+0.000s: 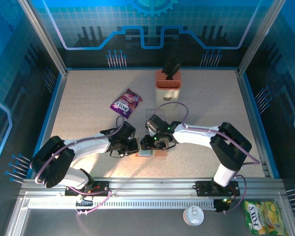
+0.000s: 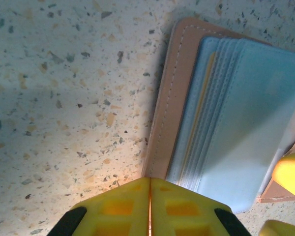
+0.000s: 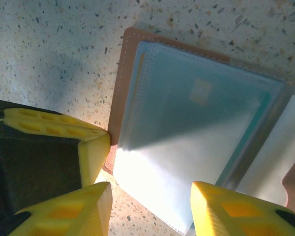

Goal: Take the credit cards out of the card holder

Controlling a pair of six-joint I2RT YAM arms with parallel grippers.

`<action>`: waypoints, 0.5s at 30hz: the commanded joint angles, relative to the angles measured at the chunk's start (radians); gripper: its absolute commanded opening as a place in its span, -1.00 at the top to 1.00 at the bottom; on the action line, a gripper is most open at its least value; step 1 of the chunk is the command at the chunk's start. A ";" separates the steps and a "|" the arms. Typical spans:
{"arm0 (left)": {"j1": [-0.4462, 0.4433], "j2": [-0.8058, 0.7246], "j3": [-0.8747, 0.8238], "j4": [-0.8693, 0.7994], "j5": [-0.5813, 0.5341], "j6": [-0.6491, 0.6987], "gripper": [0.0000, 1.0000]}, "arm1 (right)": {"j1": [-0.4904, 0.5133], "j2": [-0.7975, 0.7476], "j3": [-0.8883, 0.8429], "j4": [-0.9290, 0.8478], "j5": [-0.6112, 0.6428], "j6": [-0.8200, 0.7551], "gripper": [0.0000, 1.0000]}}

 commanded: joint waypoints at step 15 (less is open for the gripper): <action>0.004 0.023 -0.006 -0.005 0.003 0.009 0.81 | -0.039 0.001 -0.080 0.065 -0.028 0.048 0.07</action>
